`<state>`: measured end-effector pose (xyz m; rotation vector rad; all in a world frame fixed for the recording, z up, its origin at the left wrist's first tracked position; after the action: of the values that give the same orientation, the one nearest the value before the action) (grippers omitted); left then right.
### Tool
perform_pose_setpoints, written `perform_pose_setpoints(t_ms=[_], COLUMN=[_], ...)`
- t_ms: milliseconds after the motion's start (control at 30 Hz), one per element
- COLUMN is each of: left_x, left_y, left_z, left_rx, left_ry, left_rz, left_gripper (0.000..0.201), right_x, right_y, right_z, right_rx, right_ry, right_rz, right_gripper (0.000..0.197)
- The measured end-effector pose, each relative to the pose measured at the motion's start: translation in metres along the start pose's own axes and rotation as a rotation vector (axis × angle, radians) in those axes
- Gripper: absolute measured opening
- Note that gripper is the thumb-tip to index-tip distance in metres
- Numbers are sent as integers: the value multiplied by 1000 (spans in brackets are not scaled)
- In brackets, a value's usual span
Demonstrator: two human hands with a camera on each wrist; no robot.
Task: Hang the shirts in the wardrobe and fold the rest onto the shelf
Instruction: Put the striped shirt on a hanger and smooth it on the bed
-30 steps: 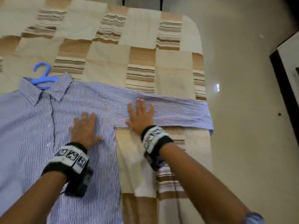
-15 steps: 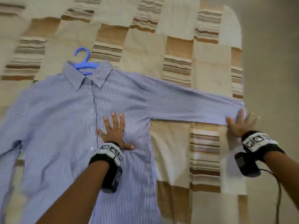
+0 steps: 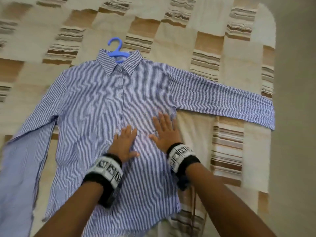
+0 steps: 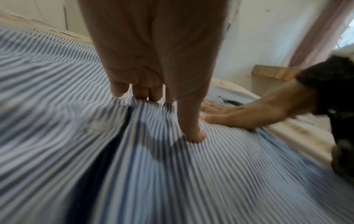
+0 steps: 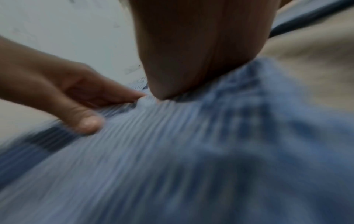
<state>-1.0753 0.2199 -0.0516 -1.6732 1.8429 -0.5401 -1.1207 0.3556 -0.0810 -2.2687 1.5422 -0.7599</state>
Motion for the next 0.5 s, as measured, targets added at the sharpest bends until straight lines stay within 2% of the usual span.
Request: perform_pose_setpoints(t_ms=[67,100,233,333,400,433,500], left_x=[-1,0,-2,-6,-10,-13,-20], left_y=[-27,-37,-55,-59,-64,-67,-78], left_z=[29,41,59,60,62,65,68], left_rx=[49,67,72,40,27,20,-5], left_ry=[107,131,109,84,65,62,103], left_rz=[13,12,-17,-60,-79,-82,-82], left_gripper=[100,103,105,96,90,87,81], right_x=[-31,-45,-67,-40,-9,4,20], right_y=[-25,-38,-84,-119,-152,-168,-192], right_z=[7,10,9,-11,-6,8,43], right_rx=[-9,-3,90,32,120,183,261], right_ry=[24,37,-58,68,160,109,-152], right_rz=[51,85,111,-36,-194,-264,-359], right_gripper=[96,96,67,63,51,53,60])
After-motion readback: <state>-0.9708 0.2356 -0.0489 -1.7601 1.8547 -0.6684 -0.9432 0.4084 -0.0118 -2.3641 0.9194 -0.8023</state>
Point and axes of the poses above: each hand's wrist, its own y-axis towards the middle knuckle, its own z-axis out of the palm, x = y × z, the point moved 9 cm from there along y, towards the middle knuckle, and after that the axes turned 9 degrees about y, right-handed, at the moved point
